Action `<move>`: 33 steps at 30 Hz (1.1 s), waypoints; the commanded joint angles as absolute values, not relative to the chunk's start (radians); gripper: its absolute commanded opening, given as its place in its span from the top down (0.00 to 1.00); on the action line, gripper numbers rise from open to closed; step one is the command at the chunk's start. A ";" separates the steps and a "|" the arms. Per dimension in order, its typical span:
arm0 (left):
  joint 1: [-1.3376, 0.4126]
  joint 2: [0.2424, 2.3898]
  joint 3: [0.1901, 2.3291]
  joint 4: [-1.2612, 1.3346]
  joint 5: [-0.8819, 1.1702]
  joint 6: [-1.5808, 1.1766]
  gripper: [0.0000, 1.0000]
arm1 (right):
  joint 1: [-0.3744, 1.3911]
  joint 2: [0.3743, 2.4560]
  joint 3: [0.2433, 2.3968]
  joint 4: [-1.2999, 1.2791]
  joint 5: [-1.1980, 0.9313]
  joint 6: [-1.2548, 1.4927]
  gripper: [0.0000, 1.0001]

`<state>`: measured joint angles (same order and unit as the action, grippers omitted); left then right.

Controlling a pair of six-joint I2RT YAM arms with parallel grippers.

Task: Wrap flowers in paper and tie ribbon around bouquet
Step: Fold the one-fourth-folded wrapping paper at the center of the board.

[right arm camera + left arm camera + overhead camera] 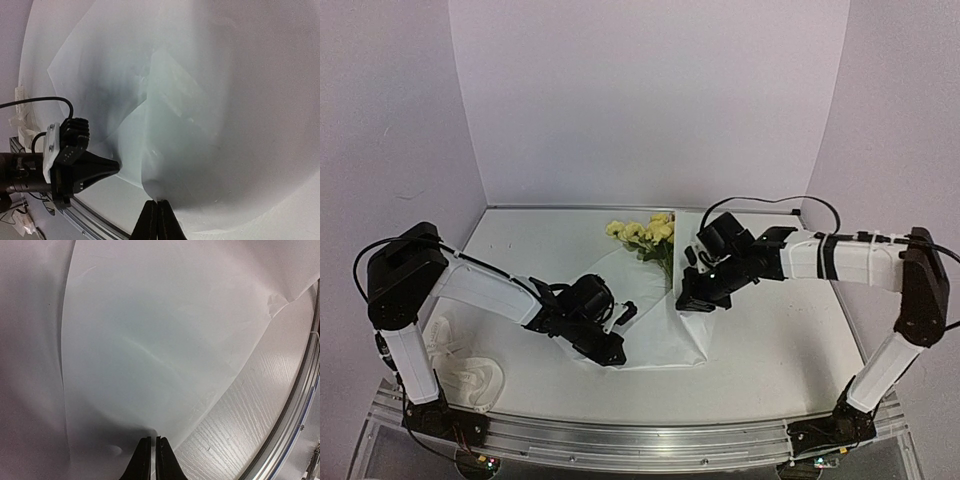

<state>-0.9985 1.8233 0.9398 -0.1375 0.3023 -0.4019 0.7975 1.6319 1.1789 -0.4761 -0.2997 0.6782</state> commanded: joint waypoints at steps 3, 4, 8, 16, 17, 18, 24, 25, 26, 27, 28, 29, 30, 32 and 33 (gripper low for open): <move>-0.996 1.816 0.931 -0.116 0.298 -0.407 0.94 | 0.801 1.800 1.247 -0.301 -0.422 0.783 1.00; -0.996 1.818 0.932 -0.117 0.298 -0.407 0.94 | 0.802 1.817 1.247 -0.287 -0.431 0.787 1.00; -0.996 1.825 0.942 -0.118 0.299 -0.408 0.94 | 0.805 1.861 1.228 -0.227 -0.446 0.796 1.00; -0.953 1.757 0.953 -0.148 0.327 -0.423 0.91 | 0.807 1.915 1.213 -0.155 -0.466 0.814 1.00; -0.935 1.736 0.952 -0.149 0.342 -0.428 0.90 | 0.808 1.915 1.210 -0.151 -0.466 0.814 1.00; -0.917 1.716 0.952 -0.149 0.357 -0.436 0.89 | 0.808 1.915 1.207 -0.147 -0.468 0.815 1.00; -0.765 1.626 0.978 -0.111 0.492 -0.490 0.72 | 0.807 1.916 1.188 -0.116 -0.484 0.818 1.00; -0.736 1.631 0.995 -0.100 0.522 -0.500 0.68 | 0.807 1.917 1.185 -0.110 -0.487 0.818 1.00; -0.700 1.643 1.018 -0.089 0.551 -0.513 0.64 | 0.808 1.918 1.183 -0.106 -0.490 0.818 1.00; -0.660 1.672 1.041 -0.084 0.574 -0.525 0.60 | 0.808 1.919 1.182 -0.102 -0.494 0.818 1.00; -0.638 1.699 1.068 -0.083 0.592 -0.532 0.56 | 0.808 1.918 1.179 -0.099 -0.497 0.818 1.00; -0.616 1.738 1.108 -0.084 0.613 -0.531 0.54 | 0.808 1.917 1.175 -0.092 -0.498 0.818 1.00; -0.601 1.780 1.146 -0.084 0.625 -0.528 0.52 | 0.808 1.916 1.171 -0.087 -0.500 0.819 1.00; -0.576 1.852 1.213 -0.075 0.674 -0.519 0.49 | 0.807 1.917 1.166 -0.076 -0.505 0.821 1.00; -0.569 1.891 1.244 -0.070 0.700 -0.520 0.47 | 0.807 1.917 1.164 -0.072 -0.510 0.821 1.00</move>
<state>-0.6010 1.7668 1.1182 -0.1190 0.5673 -0.5094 0.8021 1.9114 1.1772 -0.1208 -0.4883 0.8150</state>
